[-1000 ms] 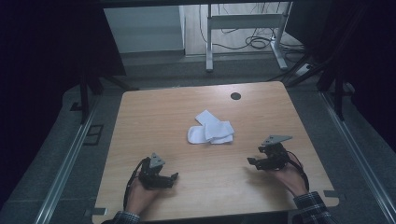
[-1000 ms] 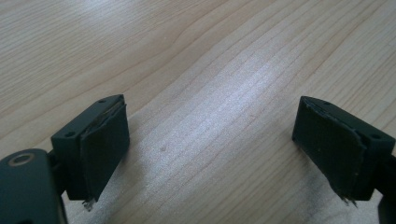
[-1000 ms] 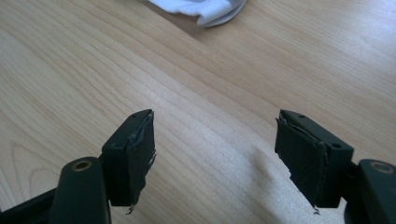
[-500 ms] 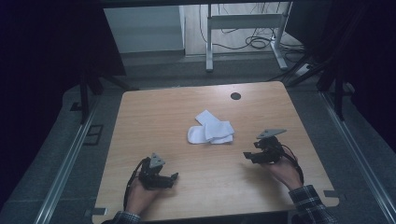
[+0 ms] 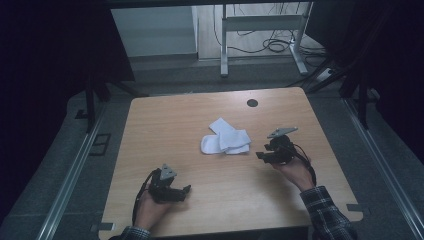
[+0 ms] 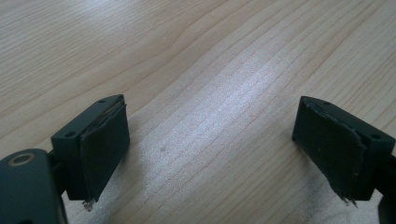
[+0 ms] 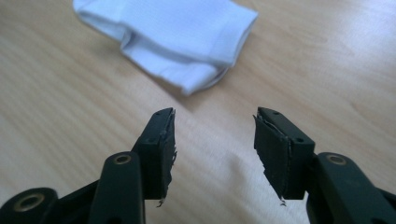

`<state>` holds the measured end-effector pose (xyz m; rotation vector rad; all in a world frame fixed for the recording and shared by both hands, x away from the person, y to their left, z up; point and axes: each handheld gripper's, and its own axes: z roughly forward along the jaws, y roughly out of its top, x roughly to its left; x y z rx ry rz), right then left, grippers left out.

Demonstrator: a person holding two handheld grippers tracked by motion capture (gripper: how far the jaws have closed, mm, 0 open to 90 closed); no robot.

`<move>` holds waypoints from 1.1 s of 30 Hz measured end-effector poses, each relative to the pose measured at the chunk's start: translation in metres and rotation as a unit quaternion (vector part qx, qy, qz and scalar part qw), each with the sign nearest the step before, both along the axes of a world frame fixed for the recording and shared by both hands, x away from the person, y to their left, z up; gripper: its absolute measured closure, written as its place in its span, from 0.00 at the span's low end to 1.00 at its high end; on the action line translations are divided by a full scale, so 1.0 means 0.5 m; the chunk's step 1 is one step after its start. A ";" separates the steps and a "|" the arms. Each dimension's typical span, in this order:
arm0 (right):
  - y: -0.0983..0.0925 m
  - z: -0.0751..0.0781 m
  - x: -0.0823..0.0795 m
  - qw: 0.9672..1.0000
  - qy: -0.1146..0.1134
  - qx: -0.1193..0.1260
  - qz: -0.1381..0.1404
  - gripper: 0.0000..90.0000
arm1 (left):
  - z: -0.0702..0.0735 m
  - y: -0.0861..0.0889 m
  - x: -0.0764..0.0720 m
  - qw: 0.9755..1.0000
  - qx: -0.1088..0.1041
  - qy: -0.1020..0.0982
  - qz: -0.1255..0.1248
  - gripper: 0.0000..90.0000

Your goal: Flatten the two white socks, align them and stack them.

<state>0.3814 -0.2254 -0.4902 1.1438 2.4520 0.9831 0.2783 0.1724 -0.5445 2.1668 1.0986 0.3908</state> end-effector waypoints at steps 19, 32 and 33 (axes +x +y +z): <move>0.051 0.008 0.090 1.000 -0.007 0.006 -0.022 0.69 | 0.000 0.000 0.000 1.000 -0.001 -0.001 0.000 0.12; 0.093 -0.014 0.142 0.999 -0.003 0.004 -0.040 0.62 | 0.000 0.000 0.000 1.000 -0.001 -0.001 0.000 0.12; 0.095 -0.017 0.144 0.999 -0.002 0.004 -0.040 0.62 | 0.000 0.000 0.000 1.000 -0.001 -0.001 0.000 0.12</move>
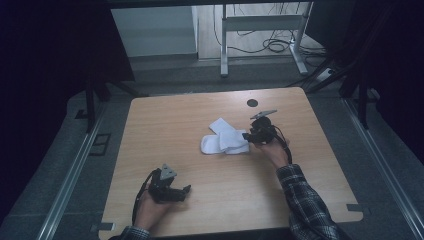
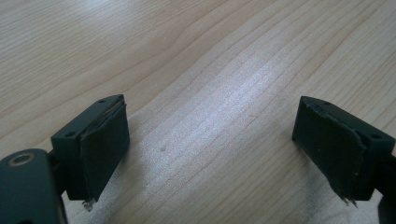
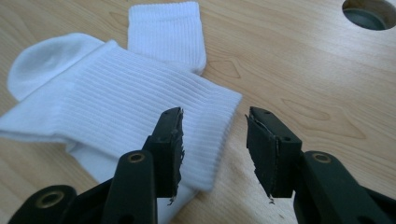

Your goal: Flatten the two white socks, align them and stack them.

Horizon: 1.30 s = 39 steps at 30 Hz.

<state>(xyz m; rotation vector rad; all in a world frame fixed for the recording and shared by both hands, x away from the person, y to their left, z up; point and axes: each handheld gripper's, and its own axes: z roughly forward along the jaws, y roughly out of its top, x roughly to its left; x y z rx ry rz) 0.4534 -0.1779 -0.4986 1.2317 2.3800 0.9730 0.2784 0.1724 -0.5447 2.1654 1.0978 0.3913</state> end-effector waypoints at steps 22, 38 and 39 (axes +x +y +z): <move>0.005 0.009 -0.010 1.000 0.010 -0.004 0.000 0.89 | 0.000 0.000 0.000 1.000 0.000 0.000 0.000 0.12; -0.022 0.173 -0.064 0.999 -0.040 0.009 0.022 0.94 | 0.000 -0.001 0.000 1.000 0.000 0.001 0.002 0.12; -0.022 0.181 -0.067 0.999 -0.041 0.013 0.025 0.94 | 0.000 -0.001 0.000 1.000 0.000 0.001 0.002 0.12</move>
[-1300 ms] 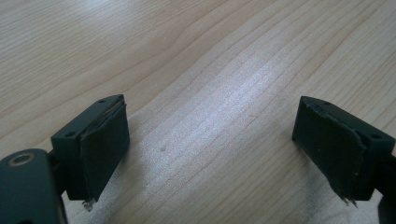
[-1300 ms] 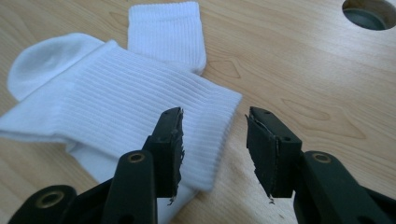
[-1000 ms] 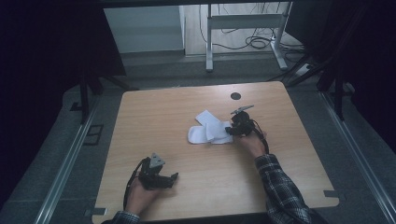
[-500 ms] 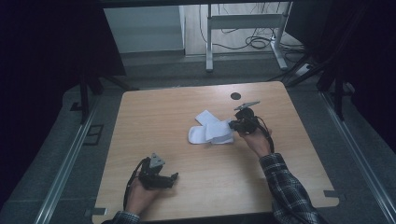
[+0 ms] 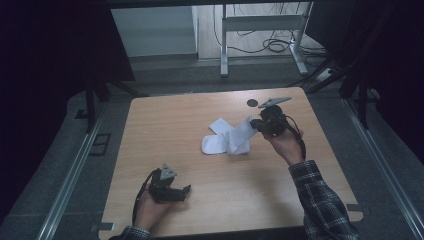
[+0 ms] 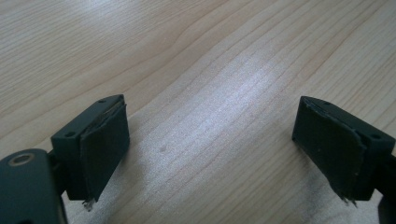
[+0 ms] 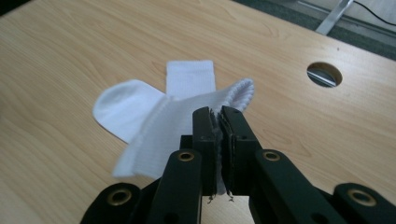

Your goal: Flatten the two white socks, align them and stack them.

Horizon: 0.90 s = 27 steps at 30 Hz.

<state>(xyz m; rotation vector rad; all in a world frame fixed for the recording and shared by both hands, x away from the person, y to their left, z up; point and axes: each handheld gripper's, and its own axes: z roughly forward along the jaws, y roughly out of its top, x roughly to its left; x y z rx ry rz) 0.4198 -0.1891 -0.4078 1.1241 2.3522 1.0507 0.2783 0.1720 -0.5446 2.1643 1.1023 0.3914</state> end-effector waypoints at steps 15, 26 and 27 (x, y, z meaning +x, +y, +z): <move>0.081 0.156 -0.077 0.995 -0.058 0.021 0.074 0.94 | 0.000 0.000 0.001 1.000 0.001 -0.001 -0.001 0.12; 0.005 0.181 -0.106 0.996 -0.060 0.032 0.058 0.94 | 0.000 0.000 0.000 1.000 0.000 0.000 0.001 0.12; -0.008 0.163 -0.101 0.997 -0.052 0.033 0.052 0.94 | 0.000 -0.001 0.000 1.000 -0.001 -0.001 0.001 0.12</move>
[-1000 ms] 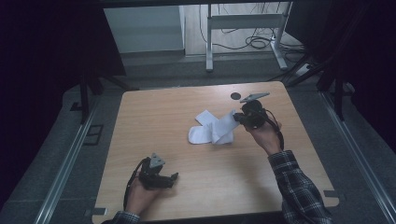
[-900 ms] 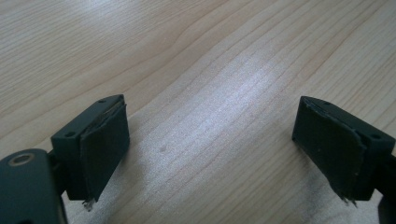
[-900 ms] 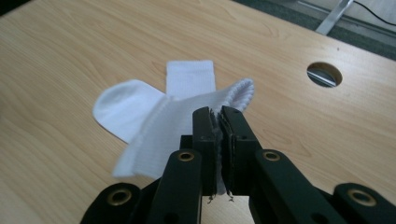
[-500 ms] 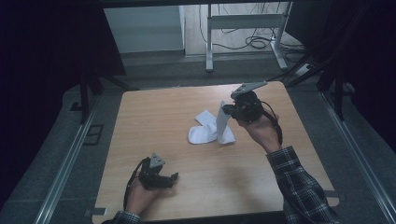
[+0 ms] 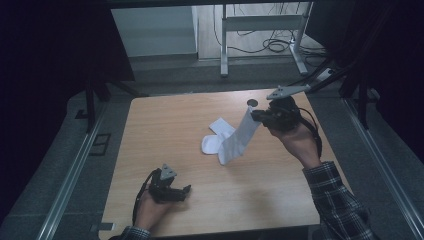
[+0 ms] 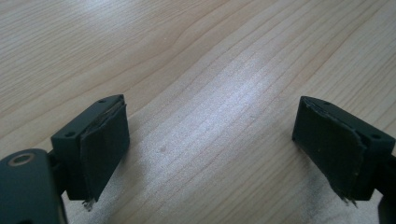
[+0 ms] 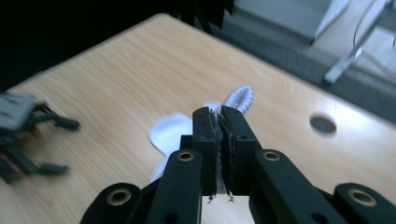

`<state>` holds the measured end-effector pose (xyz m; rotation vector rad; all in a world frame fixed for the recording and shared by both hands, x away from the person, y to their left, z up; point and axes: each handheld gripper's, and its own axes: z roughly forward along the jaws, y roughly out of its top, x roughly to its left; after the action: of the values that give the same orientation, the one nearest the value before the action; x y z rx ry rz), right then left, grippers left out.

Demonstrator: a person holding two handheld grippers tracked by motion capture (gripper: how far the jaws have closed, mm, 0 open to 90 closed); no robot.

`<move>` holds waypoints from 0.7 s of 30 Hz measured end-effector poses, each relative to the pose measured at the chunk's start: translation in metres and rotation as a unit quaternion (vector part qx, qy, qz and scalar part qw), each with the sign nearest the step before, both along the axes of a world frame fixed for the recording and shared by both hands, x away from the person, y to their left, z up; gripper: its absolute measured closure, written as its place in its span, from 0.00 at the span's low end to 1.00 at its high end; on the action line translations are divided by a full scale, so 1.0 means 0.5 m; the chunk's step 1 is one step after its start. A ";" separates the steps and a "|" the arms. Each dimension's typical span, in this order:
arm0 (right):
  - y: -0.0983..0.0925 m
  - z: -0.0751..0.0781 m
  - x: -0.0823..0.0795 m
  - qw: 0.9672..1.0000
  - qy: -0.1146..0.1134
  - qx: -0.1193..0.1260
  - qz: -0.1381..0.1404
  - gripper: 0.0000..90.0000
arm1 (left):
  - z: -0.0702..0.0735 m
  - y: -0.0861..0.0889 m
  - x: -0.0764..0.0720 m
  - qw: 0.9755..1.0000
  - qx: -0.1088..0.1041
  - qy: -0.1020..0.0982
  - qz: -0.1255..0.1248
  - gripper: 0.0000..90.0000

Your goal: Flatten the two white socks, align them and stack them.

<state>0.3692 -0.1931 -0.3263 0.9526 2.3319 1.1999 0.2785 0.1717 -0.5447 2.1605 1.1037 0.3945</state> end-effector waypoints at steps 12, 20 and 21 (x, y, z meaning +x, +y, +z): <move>-0.140 -0.184 0.033 0.994 0.069 -0.010 -0.079 0.93 | 0.000 0.001 0.000 1.000 0.003 0.000 -0.003 0.12; -0.202 -0.275 0.028 0.989 0.094 -0.016 -0.113 0.93 | 0.000 -0.001 0.000 1.000 0.001 0.001 0.002 0.12; -0.208 -0.288 0.027 0.988 0.098 -0.017 -0.115 0.93 | 0.000 -0.001 0.001 1.000 0.001 0.001 0.002 0.12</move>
<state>0.3828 -0.2973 -0.4704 1.3377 2.3003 1.0113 0.2789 0.1711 -0.5446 2.1604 1.1097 0.3957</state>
